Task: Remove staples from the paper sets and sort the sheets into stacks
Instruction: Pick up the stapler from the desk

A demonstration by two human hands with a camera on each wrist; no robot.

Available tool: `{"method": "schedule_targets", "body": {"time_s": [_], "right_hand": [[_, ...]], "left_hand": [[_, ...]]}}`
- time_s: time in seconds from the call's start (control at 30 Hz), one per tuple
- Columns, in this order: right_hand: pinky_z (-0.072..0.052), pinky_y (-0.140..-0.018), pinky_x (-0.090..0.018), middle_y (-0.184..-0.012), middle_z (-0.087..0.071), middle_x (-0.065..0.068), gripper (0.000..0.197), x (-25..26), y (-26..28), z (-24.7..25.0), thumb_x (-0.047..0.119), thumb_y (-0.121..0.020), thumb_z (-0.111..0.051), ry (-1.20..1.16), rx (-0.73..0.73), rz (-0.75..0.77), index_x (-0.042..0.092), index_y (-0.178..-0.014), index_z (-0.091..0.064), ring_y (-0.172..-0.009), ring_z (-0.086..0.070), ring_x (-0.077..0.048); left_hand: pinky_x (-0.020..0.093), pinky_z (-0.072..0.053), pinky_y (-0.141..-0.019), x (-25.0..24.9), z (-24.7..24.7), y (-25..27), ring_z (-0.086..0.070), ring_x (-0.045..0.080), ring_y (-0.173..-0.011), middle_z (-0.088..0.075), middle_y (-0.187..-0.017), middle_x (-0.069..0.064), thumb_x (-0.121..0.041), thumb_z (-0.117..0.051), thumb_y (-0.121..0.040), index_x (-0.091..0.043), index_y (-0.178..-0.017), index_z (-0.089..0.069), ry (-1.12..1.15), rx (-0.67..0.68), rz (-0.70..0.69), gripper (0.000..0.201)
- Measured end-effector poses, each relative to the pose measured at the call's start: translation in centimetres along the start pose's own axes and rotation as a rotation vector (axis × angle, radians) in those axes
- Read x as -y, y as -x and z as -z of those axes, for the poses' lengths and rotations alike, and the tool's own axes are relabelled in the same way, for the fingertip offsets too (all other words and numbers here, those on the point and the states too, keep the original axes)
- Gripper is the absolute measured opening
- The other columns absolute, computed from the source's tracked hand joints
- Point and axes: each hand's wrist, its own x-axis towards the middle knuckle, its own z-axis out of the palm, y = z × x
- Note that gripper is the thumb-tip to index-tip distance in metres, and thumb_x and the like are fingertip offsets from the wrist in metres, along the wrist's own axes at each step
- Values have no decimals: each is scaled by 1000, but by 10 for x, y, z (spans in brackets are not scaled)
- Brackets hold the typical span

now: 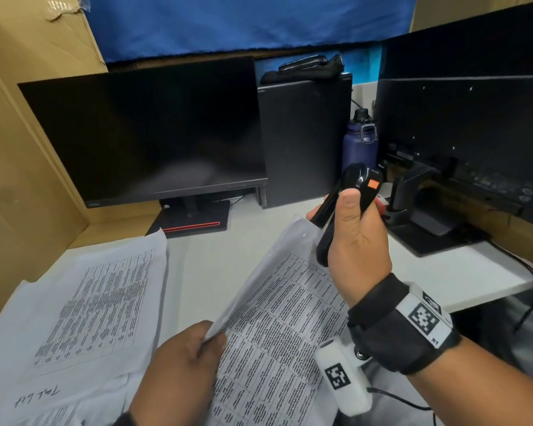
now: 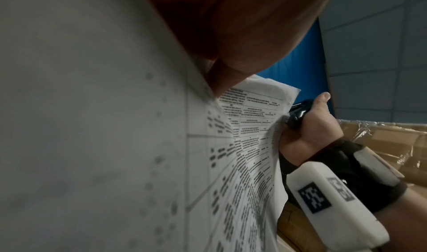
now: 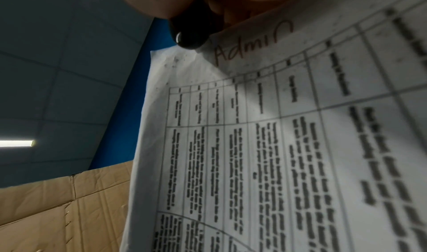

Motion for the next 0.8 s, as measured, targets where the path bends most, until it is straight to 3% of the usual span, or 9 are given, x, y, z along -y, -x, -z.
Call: {"method": "schedule_targets", "body": {"time_s": [0.13, 0.23, 0.33, 0.4, 0.5, 0.57, 0.63, 0.73, 0.8], "right_hand": [[-50, -68, -12, -72, -69, 18, 58, 2, 2, 0, 76, -89, -37, -22, -11, 3, 21, -88, -57, -68, -65, 0], [-45, -64, -6, -64, -65, 26, 44, 3, 3, 1, 67, -81, -39, -16, -31, -27, 25, -81, -53, -63, -61, 7], [-53, -70, -24, -62, -65, 17, 39, -1, 0, 2, 63, -84, -53, 11, -58, -79, 25, -77, -55, -66, -65, -2], [-55, -72, -36, -63, -62, 8, 32, -4, -2, 4, 50, -91, -64, 56, -55, -57, 22, -75, -57, -70, -65, -15], [-52, -71, -34, -68, -57, 7, 28, -4, -4, 6, 41, -91, -67, 100, -38, -21, 23, -74, -56, -70, -60, -15], [-52, -72, -34, -69, -58, 5, 29, -3, -6, 6, 43, -91, -66, 91, -24, -52, 22, -74, -55, -71, -60, -16], [-52, -72, -35, -74, -62, 3, 30, -3, -12, 5, 45, -90, -67, 88, 46, -106, 20, -78, -55, -74, -62, -17], [-57, -77, -42, -92, -68, -6, 34, -15, -28, 13, 48, -82, -70, 159, 119, -133, 22, -96, -54, -85, -68, -23], [-57, -76, -43, -96, -67, -8, 36, -30, -45, 28, 46, -79, -70, 313, 121, -151, 23, -100, -50, -83, -67, -25]], "left_hand": [[32, -48, -64, 3, -6, 2, -64, 15, -63, -68, -74, 0, -33, -60, -98, -31, -82, -67, -21, -10, -16, 18], [36, -51, -69, 6, -8, 0, -64, 17, -66, -66, -69, -2, -33, -59, -99, -23, -80, -66, -45, 2, -23, 23], [38, -53, -71, 8, -12, 0, -64, 18, -69, -65, -75, -1, -35, -57, -100, -23, -80, -63, -65, 4, -40, 24], [32, -49, -66, 6, -15, 2, -62, 15, -66, -63, -69, -9, -37, -55, -101, -34, -82, -60, -83, 18, -52, 20], [26, -43, -61, 5, -18, 3, -59, 10, -64, -60, -65, -20, -39, -51, -102, -50, -81, -54, -123, 49, -65, 24], [24, -43, -61, 5, -19, 4, -59, 9, -64, -61, -67, -21, -38, -51, -102, -41, -78, -57, -142, 49, -64, 25], [28, -47, -66, 7, -20, 4, -61, 9, -67, -64, -68, -13, -37, -53, -102, -30, -77, -59, -147, 37, -58, 27], [34, -50, -67, 11, -16, 1, -65, 15, -68, -66, -69, 5, -36, -55, -101, -23, -80, -65, -86, 12, -2, 26], [36, -51, -65, 15, -9, -5, -65, 17, -61, -68, -66, 6, -30, -57, -101, -21, -77, -67, 9, 12, 31, 27]]}}
